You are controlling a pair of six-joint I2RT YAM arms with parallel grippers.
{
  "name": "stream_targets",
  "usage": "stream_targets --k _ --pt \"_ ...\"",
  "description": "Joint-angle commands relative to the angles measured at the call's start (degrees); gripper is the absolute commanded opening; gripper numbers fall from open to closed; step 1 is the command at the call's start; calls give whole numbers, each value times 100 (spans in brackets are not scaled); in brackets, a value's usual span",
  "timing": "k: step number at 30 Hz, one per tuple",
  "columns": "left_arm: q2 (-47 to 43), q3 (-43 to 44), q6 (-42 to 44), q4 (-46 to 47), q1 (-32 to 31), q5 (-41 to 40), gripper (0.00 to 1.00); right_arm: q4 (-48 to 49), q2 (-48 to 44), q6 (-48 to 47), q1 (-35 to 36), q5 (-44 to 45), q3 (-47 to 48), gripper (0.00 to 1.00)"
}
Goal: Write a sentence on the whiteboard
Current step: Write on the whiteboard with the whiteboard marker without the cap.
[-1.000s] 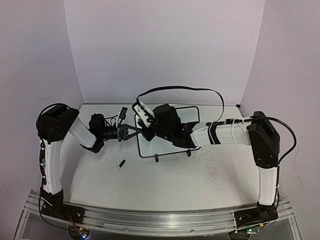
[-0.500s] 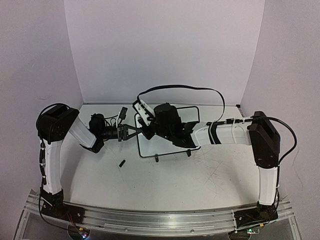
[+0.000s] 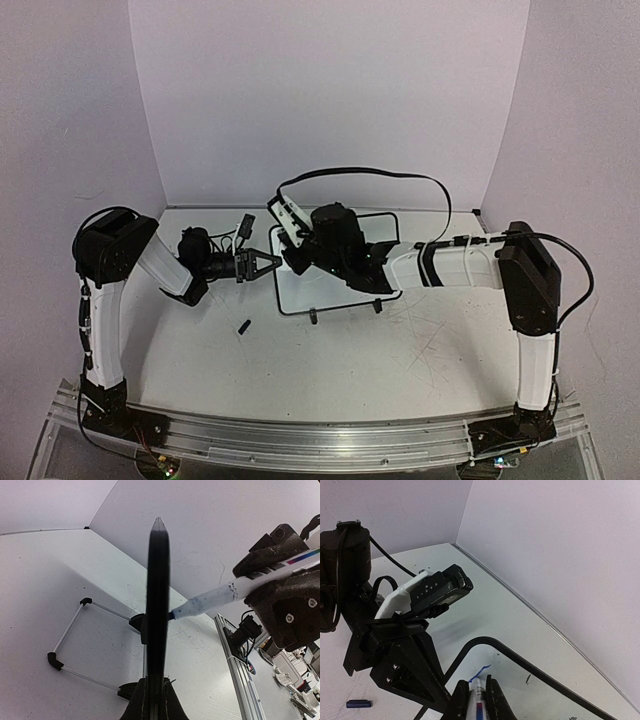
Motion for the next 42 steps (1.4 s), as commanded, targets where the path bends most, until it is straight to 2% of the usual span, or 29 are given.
stream_targets --k 1,15,31,42 --pt "-198 -53 43 -16 15 75 0 233 -261 -74 -58 168 289 0" --pt "-191 -51 44 -18 15 92 0 216 -168 -91 -108 109 354 0" --pt "-189 -31 34 -25 12 106 0 155 -492 322 -57 157 -423 0" --pt "-207 -39 21 -25 15 114 0 152 -461 448 -26 185 -556 0"
